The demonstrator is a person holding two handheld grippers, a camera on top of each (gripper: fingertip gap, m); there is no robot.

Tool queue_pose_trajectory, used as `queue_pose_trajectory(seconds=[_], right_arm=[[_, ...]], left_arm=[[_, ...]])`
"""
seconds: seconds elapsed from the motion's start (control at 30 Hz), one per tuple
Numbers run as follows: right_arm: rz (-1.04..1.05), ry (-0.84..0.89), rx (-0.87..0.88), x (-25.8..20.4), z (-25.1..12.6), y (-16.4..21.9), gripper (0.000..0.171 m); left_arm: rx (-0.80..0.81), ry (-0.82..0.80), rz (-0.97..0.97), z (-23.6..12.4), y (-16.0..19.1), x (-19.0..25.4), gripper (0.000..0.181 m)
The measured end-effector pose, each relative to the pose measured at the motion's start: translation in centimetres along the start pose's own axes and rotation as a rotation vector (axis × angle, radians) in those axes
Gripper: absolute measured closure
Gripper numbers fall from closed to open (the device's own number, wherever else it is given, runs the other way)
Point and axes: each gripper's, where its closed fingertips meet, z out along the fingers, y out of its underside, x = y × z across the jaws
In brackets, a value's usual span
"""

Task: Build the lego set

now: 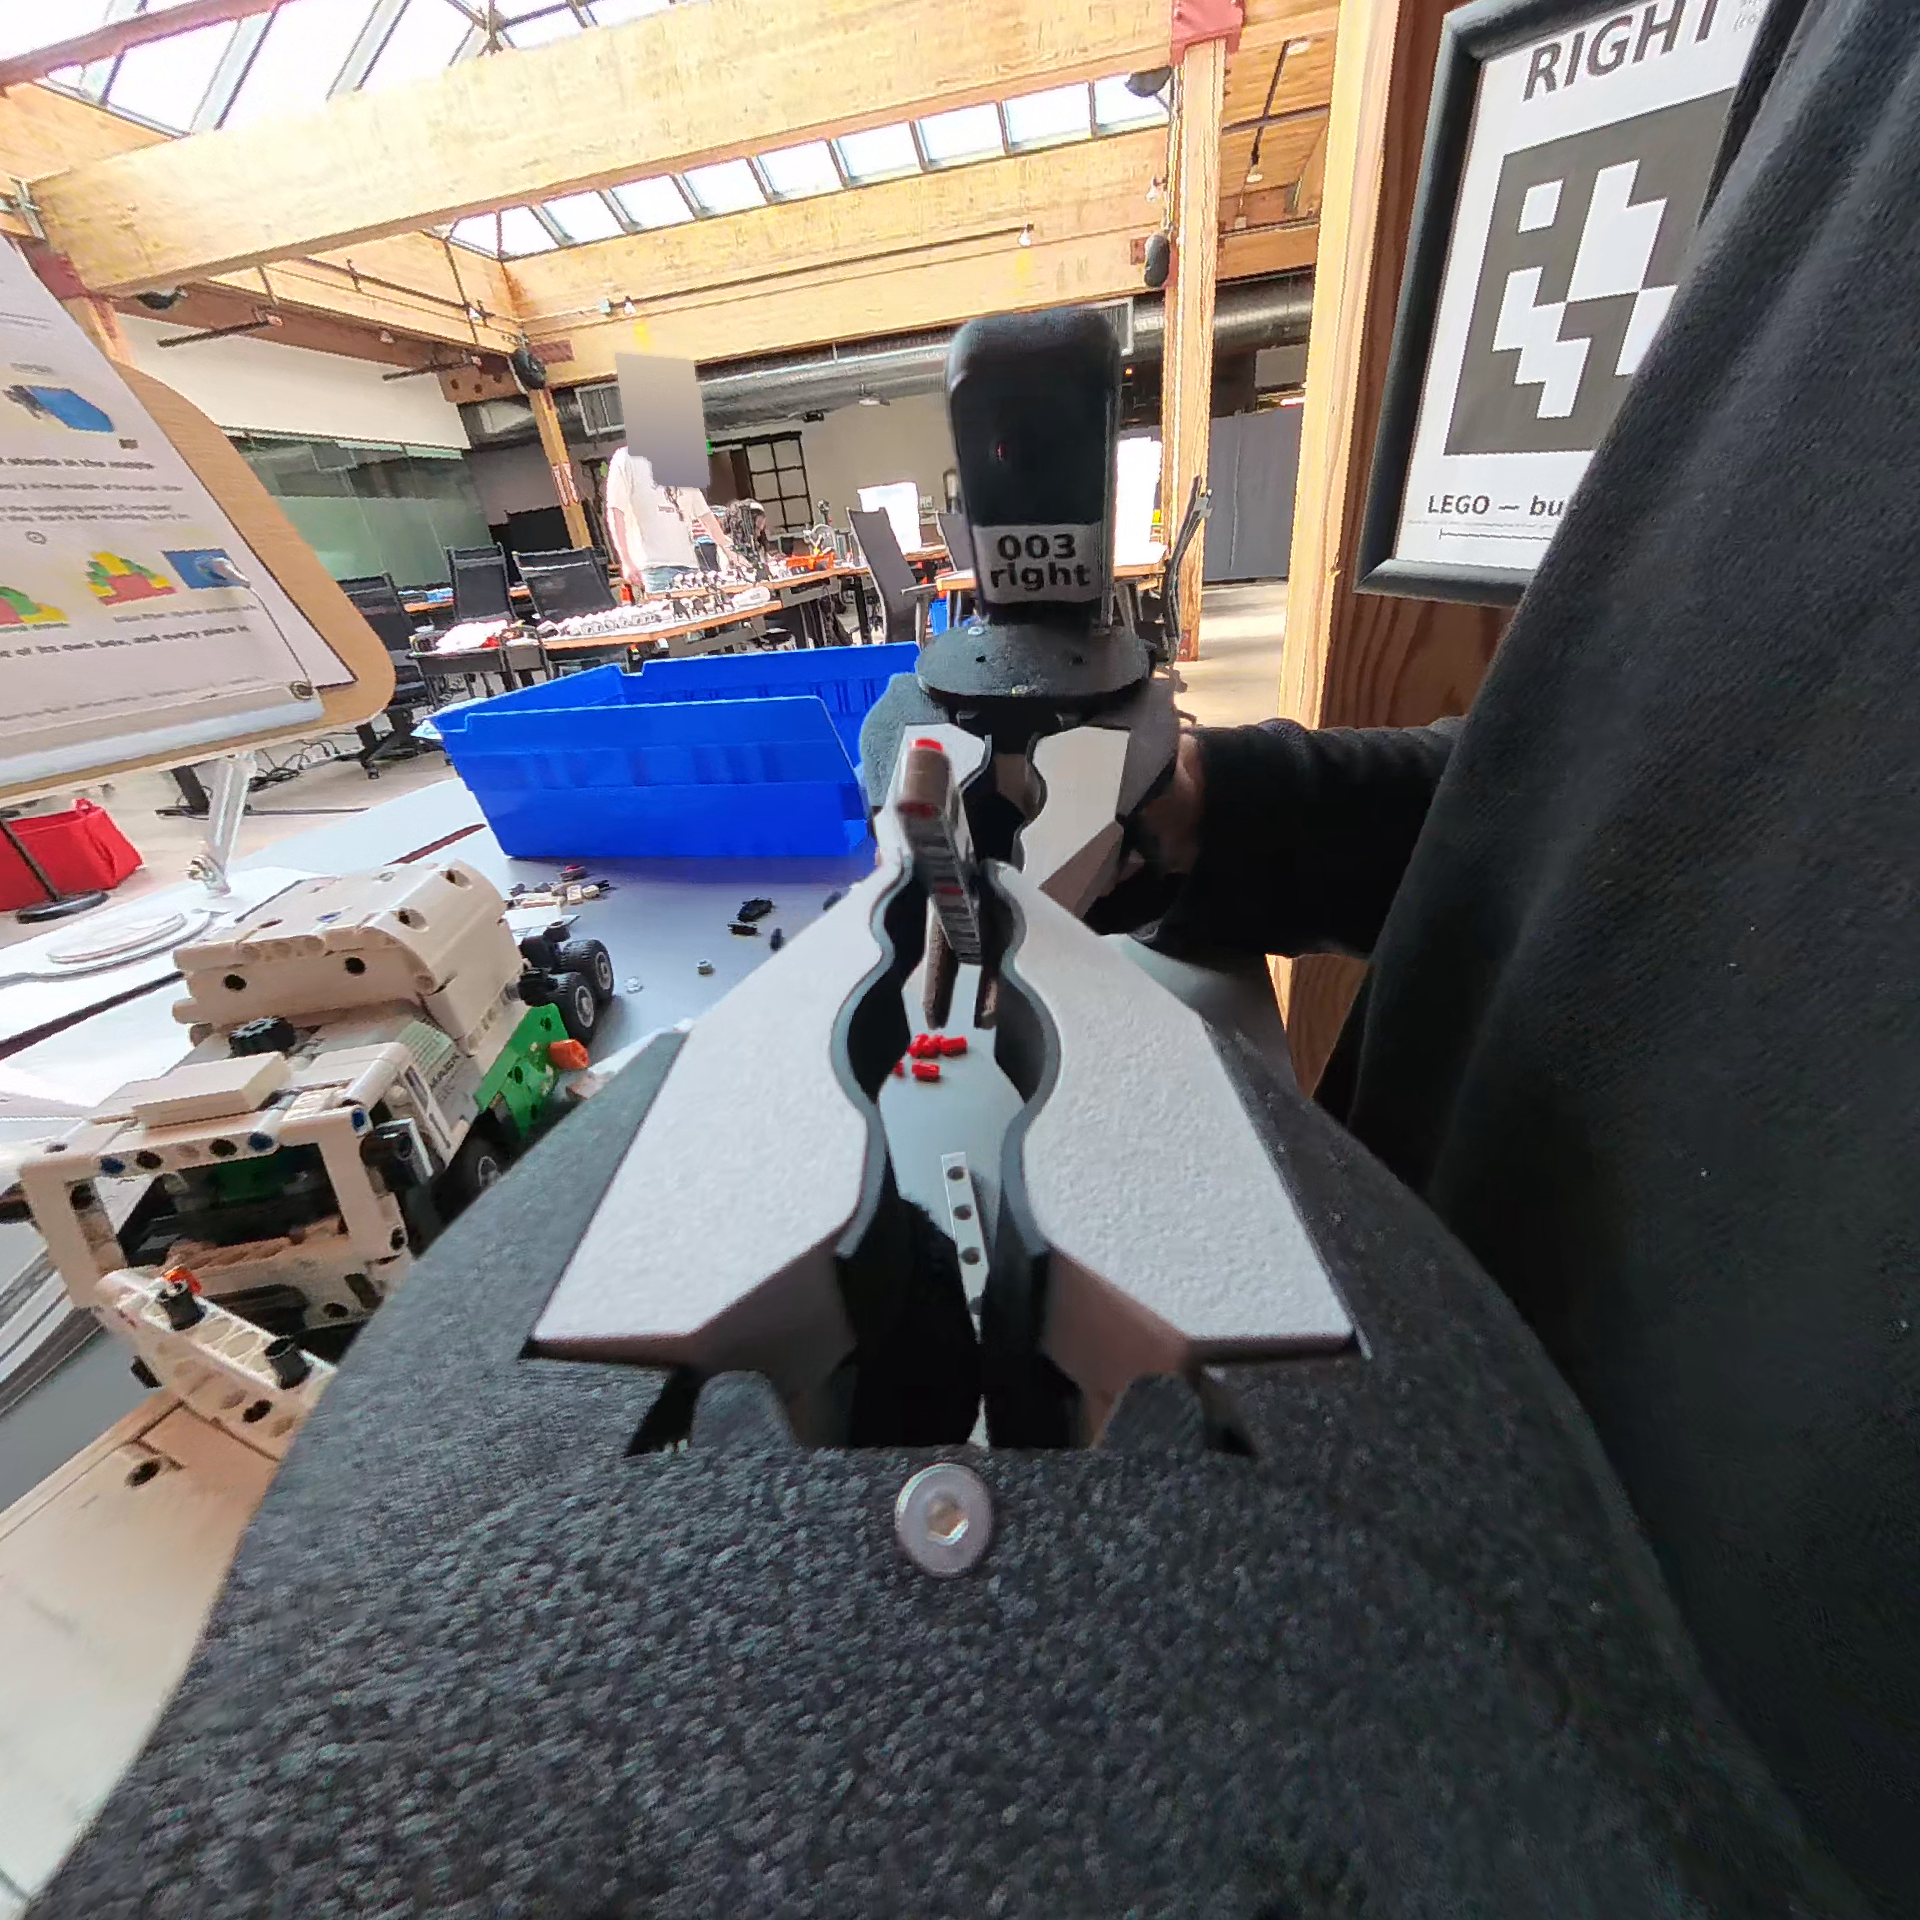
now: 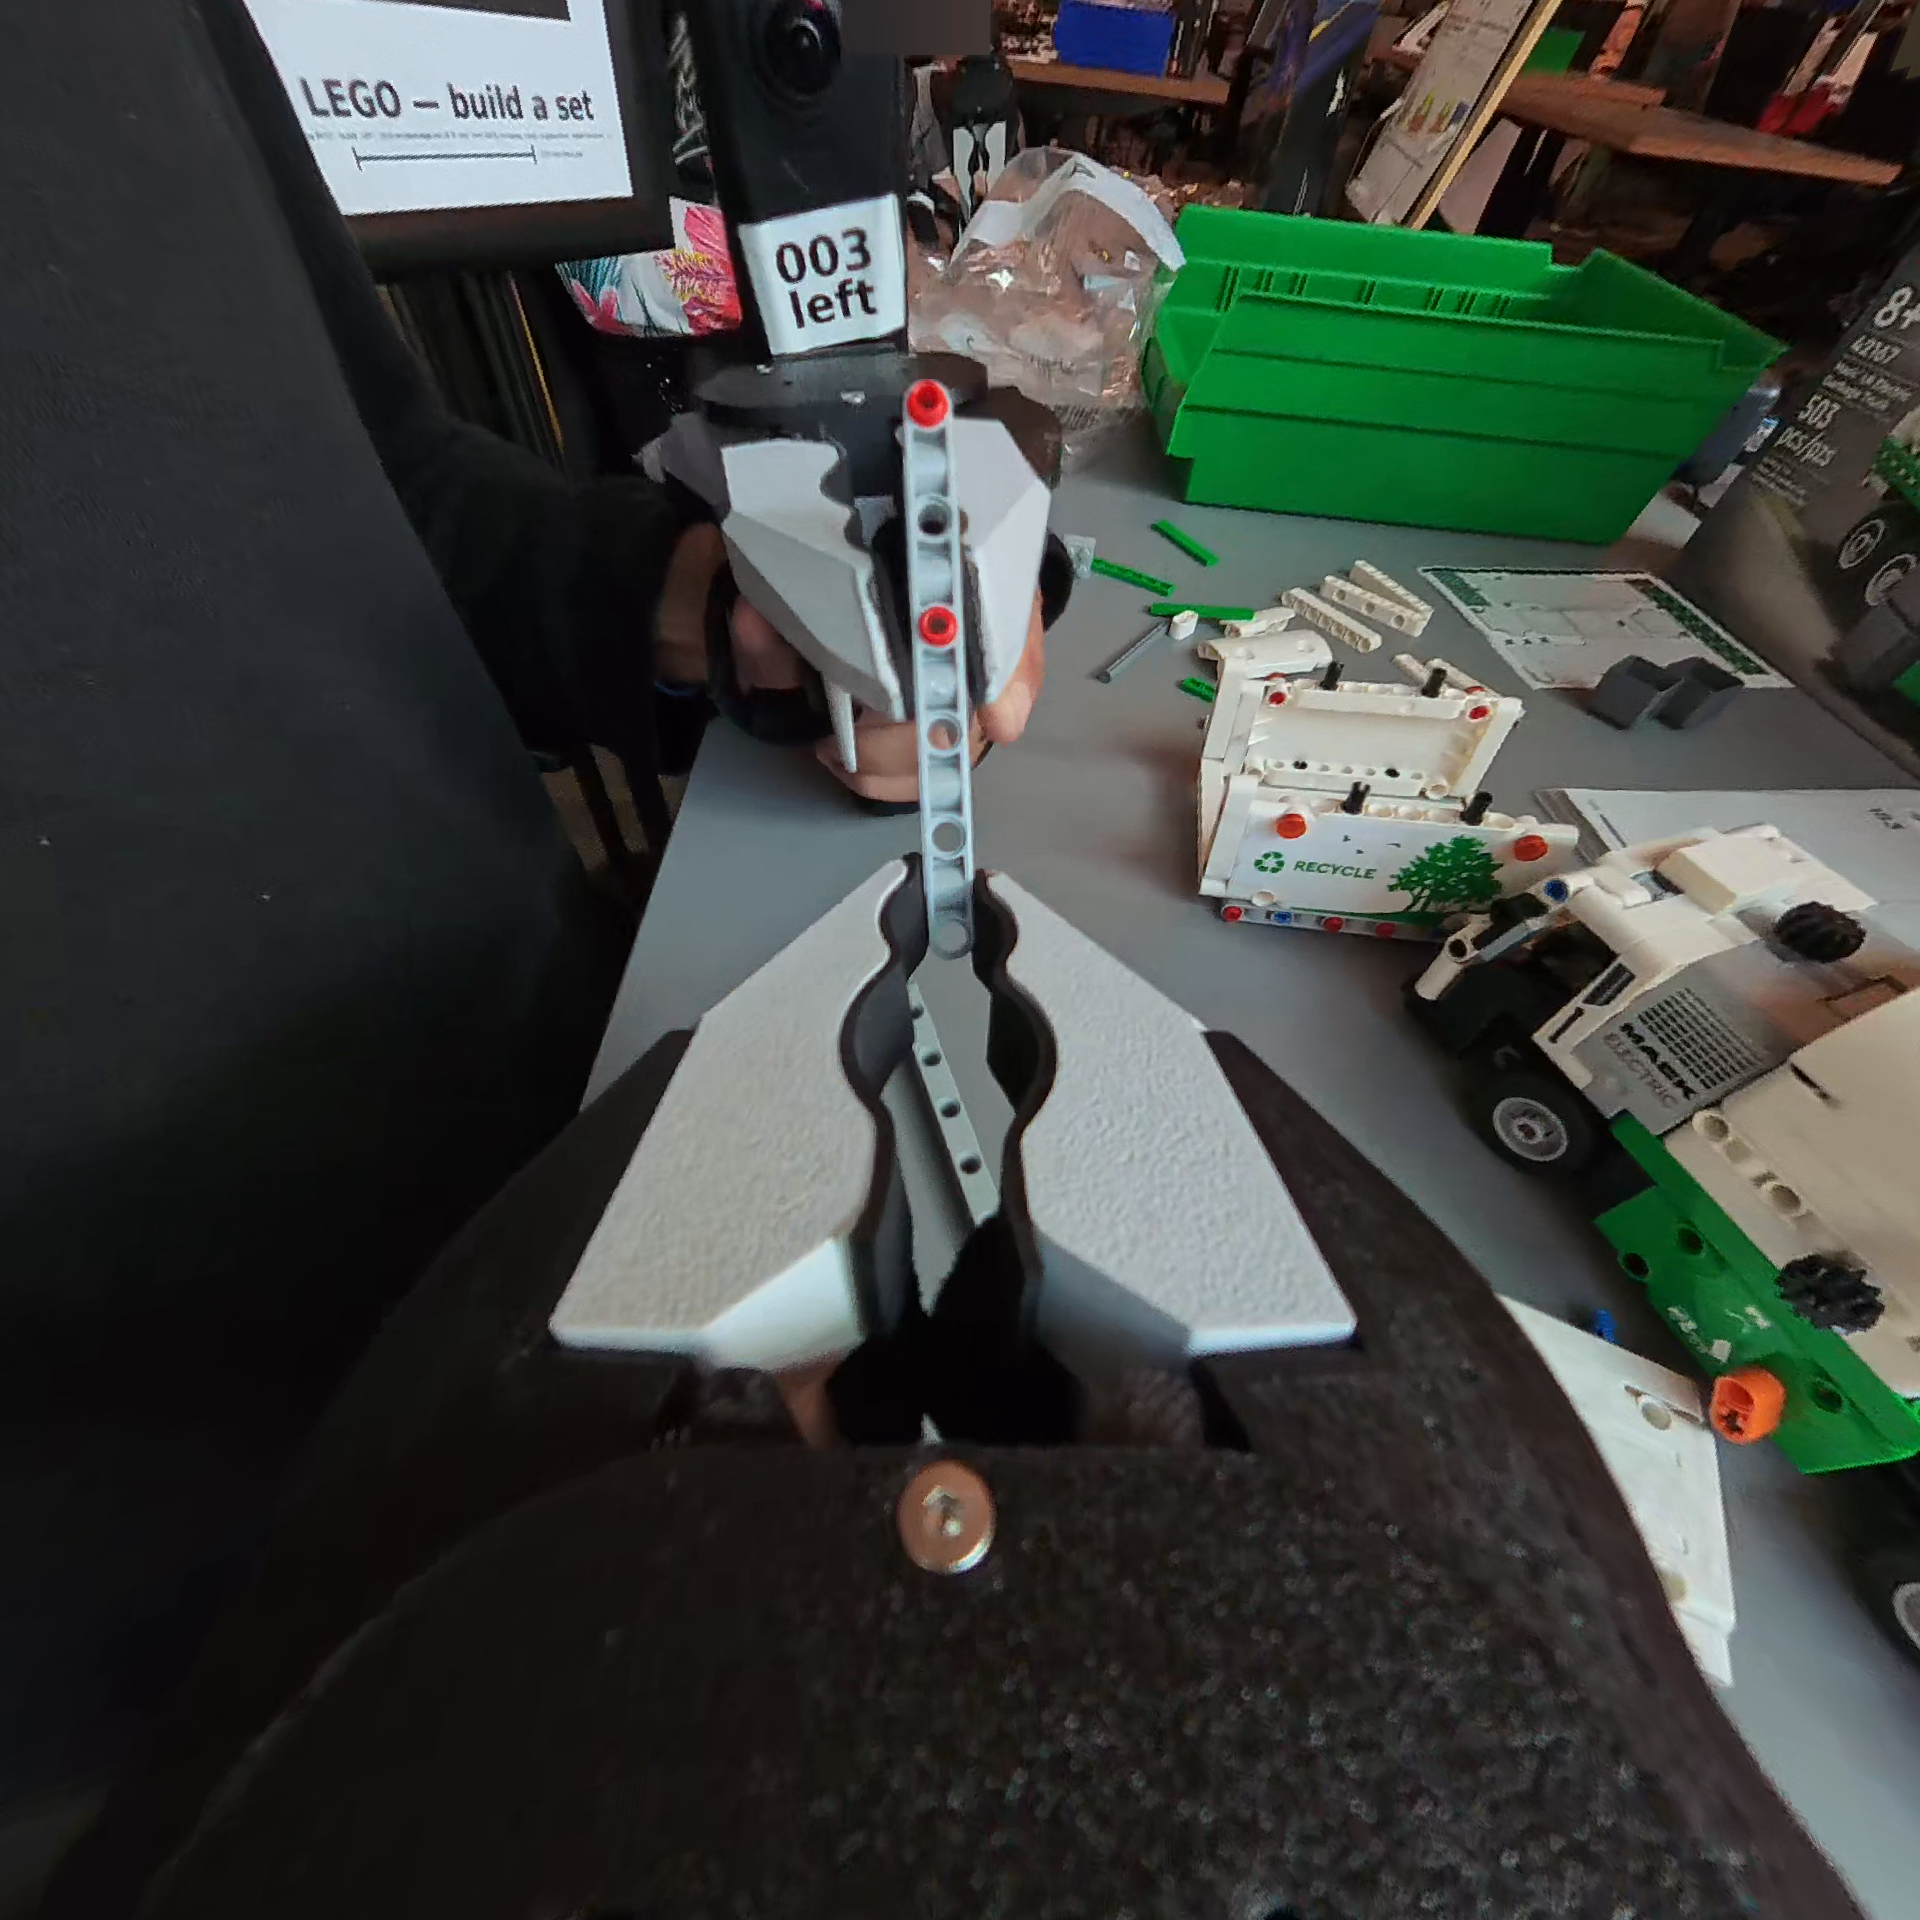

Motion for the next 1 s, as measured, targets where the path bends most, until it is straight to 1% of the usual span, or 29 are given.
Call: queue_pose_trajectory(seconds=[0.1, 0.43, 0.53, 0.7, 1.0], right_arm=[[0.003, -0.016, 0.014, -0.2, 0.1, -0.5, 0.165], [-0.033, -0.034, -0.071, -0.7, 0.4, 0.0, 0.165], [-0.016, -0.008, -0.064, -0.5, 0.3, -0.1, 0.165], [0.01, -0.032, -0.069, -0.8, 0.1, 0.1, 0.165], [-0.01, 0.013, -0.066, 0.2, -0.1, 0.3, 0.165]], left_arm=[[-0.033, 0.02, 0.007, 0.4, 0.6, 0.4, 0.171], [-0.091, 0.054, 0.004, 1.2, 1.4, 0.9, 0.176], [-0.09, 0.048, 0.013, 1.2, 1.4, 0.7, 0.176], [-0.098, 0.053, 0.017, 1.3, 1.5, 0.8, 0.175], [-0.128, 0.023, 0.019, 1.3, 1.9, -0.1, 0.173]])
